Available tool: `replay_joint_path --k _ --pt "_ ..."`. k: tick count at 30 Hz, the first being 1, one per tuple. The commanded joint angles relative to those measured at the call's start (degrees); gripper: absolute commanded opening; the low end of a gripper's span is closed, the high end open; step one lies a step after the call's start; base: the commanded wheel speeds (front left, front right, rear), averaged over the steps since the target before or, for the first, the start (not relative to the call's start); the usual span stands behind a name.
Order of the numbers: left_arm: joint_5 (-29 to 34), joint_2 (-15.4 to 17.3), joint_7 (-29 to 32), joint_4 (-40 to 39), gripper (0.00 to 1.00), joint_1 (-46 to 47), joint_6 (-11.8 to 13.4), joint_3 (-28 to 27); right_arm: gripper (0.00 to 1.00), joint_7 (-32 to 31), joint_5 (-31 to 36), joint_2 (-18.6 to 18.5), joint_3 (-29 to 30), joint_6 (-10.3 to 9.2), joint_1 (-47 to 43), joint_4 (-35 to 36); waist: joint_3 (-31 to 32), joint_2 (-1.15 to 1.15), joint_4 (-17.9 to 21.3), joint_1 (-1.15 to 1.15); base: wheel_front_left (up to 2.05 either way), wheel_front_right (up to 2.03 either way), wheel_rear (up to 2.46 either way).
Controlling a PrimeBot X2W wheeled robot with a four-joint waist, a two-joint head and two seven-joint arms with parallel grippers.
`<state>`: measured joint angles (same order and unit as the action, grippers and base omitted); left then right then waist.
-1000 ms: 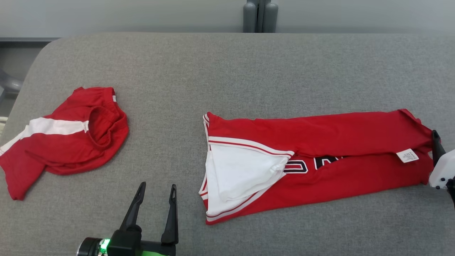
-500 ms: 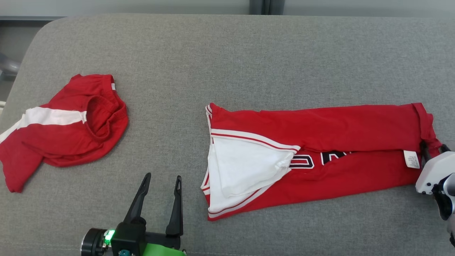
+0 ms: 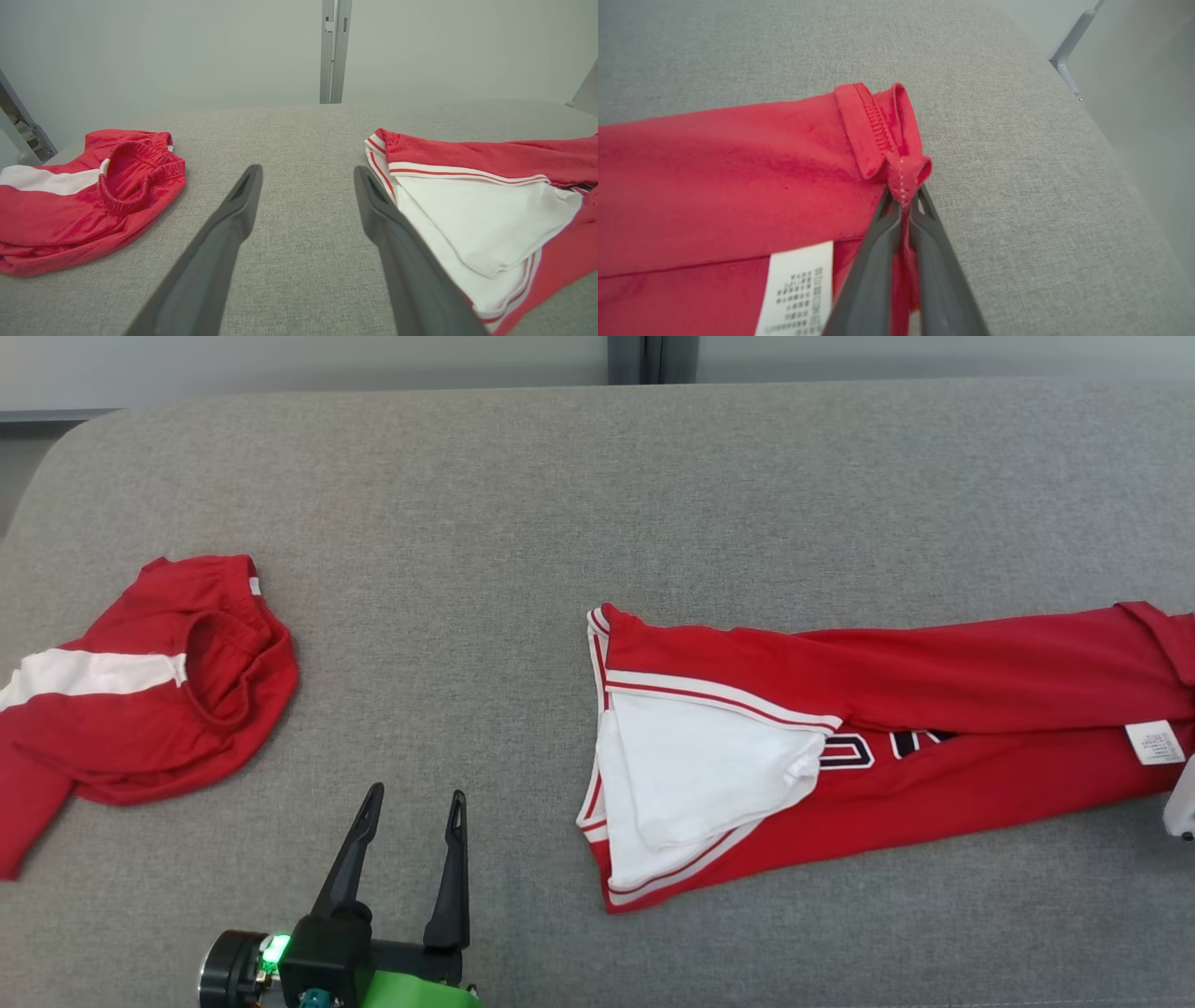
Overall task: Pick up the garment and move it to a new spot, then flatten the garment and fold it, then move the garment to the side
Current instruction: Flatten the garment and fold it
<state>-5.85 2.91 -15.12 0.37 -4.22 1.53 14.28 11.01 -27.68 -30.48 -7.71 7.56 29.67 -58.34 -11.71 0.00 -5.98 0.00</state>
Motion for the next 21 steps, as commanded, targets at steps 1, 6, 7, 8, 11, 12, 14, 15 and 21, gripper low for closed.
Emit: replay_joint_path --k 1,6,7,8,11,12,14,15,21 --pt "0.77 0.01 -0.03 -0.18 1.00 0.21 -0.25 -0.53 0.00 0.68 0.65 -0.89 -0.10 -0.15 1.02 0.07 -0.18 0.00 1.21 0.00 0.00 0.00 0.00" --pt "1.29 0.01 -0.03 -0.33 1.00 0.74 -0.58 -1.22 0.00 2.01 1.46 -1.90 -0.70 -0.15 3.14 2.37 -0.25 0.00 3.06 0.00 0.00 0.00 0.00" --pt "1.33 0.01 -0.03 -0.29 1.00 0.75 -0.65 -1.40 0.00 2.17 1.87 -1.71 -1.21 -0.14 3.51 3.42 -0.07 0.00 3.46 0.00 0.00 0.00 0.00" --pt "1.40 0.01 -0.03 -0.22 1.00 0.71 -0.77 -1.41 0.00 2.33 1.87 -1.50 -1.51 -0.14 3.63 4.33 0.09 0.00 3.70 0.00 0.00 0.00 0.00" --pt "1.30 0.01 -0.03 0.04 1.00 0.08 -0.69 -1.49 0.00 2.21 2.34 -0.61 -2.65 -0.14 3.53 8.59 1.06 0.00 4.50 0.00 0.00 0.00 0.00" --pt "1.31 0.01 -0.03 0.09 1.00 -0.10 -0.68 -1.45 0.00 1.92 2.39 -0.42 -2.89 -0.14 3.31 9.99 1.34 0.00 4.62 0.00 0.00 0.00 0.00" --pt "1.27 0.01 -0.03 0.17 1.00 -0.44 -0.59 -1.39 0.00 1.01 2.71 0.15 -3.64 -0.14 2.45 13.50 2.09 0.00 4.78 0.00 0.00 0.00 0.00" --pt "1.24 0.01 -0.03 0.15 1.00 -0.57 -0.55 -1.39 0.00 0.40 2.90 0.43 -4.00 -0.14 1.87 15.66 2.47 0.00 4.76 0.00 0.00 0.00 0.00" --pt "0.50 0.02 -0.03 0.32 1.00 -1.28 -0.20 -1.14 0.00 -4.67 5.06 2.72 -4.53 -0.13 -2.26 29.17 4.23 0.00 3.59 0.00 0.00 0.00 0.00"
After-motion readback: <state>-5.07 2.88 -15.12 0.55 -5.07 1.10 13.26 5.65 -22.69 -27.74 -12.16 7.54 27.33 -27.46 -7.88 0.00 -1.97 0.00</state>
